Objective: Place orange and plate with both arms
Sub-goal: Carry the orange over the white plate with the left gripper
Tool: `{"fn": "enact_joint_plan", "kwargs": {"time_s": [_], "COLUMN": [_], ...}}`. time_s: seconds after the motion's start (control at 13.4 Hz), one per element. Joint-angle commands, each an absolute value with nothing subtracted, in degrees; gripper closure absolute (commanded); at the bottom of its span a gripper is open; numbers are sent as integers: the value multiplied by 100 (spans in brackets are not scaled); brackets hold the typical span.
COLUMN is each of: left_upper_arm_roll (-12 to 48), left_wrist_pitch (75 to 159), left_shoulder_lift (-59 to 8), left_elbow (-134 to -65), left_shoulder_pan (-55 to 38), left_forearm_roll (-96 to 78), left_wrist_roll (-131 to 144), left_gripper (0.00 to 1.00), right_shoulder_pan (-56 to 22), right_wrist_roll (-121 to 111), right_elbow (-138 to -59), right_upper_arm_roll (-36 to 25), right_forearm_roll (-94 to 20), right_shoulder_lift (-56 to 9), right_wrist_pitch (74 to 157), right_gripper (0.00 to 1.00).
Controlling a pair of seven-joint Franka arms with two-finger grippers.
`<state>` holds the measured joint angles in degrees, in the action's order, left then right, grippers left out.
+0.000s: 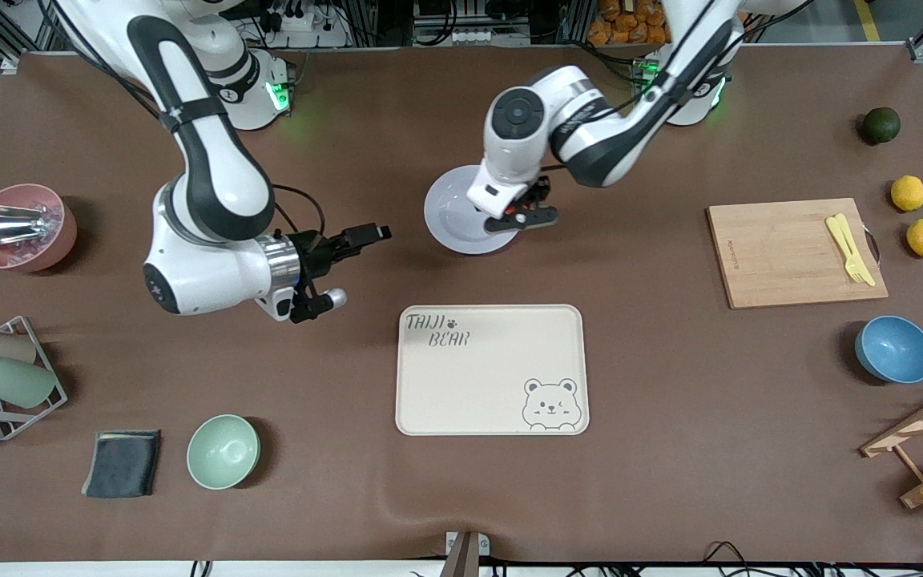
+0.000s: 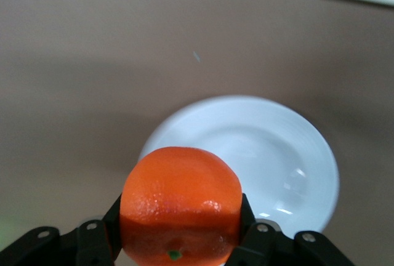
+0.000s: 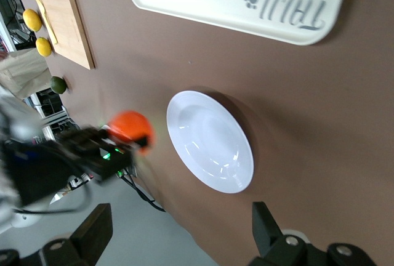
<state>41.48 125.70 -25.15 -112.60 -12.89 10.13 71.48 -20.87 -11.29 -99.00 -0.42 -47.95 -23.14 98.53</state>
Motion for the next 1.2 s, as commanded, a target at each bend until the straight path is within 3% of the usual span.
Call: {"fn": "enact_joint_plan", "kwargs": {"time_s": [0.0,0.15,0.67,0.75,0.9,1.12], "left_upper_arm_roll": [4087,4061,3832,3832,3823,3823], "left_wrist_pitch": [13015,13288,13394,13447,13553,13509], "left_shoulder_lift": [-3250,-3453,-3797,-3840,-3911,-3702], "left_elbow": [-11092,-11109,-11048,-11039,-10978,-10846], "left_shoulder_pan": [-1703,-1863,-1881,-1881,-1933,-1768], "left_forearm_roll": [1169,1178,1670,1670,1670,1670], "left_wrist_roll": [8005,8269,8271,8271,8262,8227], "left_gripper": [92,91,78,67,0,0], "right_shoulder_pan": [-2197,-2486,-2628,-2619,-2619,-2610], "right_wrist_roll": [-1160,-1134,-1151,-1151,-1221,-1467], "right_elbow": [-9782,-9843,-10748,-10880,-11161,-11434], "right_upper_arm_roll": [-88,-79,-70,-70,-70,-79], "right_forearm_roll": [-4232,-3780,-3885,-3998,-4454,-4825], "right_shoulder_lift": [-2347,-2285,-2355,-2355,-2356,-2487], "right_wrist_pitch": [9852,9853,10159,10247,10344,10572], "right_gripper": [0,0,0,0,0,0]}}
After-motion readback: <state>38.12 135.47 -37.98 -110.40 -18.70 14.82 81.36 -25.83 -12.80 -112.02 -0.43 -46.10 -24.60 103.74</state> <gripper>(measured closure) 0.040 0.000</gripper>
